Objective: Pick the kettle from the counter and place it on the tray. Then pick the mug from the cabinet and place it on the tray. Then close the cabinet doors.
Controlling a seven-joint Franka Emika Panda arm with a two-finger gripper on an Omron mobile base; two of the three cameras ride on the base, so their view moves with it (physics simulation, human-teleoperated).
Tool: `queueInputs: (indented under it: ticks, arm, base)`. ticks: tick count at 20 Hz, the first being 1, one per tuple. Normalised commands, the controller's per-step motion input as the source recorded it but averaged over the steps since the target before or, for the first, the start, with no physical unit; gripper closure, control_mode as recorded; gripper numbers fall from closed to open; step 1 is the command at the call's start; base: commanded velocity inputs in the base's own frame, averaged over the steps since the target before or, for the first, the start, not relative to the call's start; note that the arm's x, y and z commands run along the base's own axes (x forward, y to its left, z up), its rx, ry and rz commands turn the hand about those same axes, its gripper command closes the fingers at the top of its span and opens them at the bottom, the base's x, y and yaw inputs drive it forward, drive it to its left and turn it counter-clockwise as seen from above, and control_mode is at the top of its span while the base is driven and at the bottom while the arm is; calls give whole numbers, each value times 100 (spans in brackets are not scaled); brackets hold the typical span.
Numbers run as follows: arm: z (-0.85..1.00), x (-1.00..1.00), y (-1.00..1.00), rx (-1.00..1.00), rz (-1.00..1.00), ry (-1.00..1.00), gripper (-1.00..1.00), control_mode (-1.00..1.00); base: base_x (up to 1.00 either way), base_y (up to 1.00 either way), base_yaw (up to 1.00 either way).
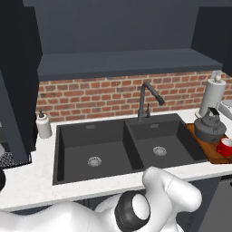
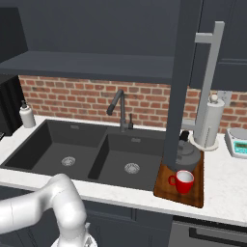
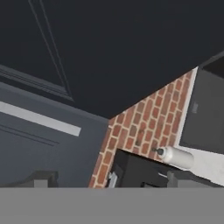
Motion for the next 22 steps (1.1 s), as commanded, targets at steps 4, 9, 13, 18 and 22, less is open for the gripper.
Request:
queueInputs:
  ticks: [4,9,13,18,22]
  arm:
    - [-4,-21,21,29,-13,-3,-100,-100]
    - [0,-37,20,31,-14,-7,-100,-100]
    - [0,-39,19,32,-16,-6,-100,-100]
    - [0,-37,24,31,-19,-3,-100,-100]
    - [0,-38,30,31,-20,-4,-100,-100]
  base:
    - [0,0,0]
    - [0,0,0]
    - [0,0,0]
    - [0,0,0]
    - [0,0,0]
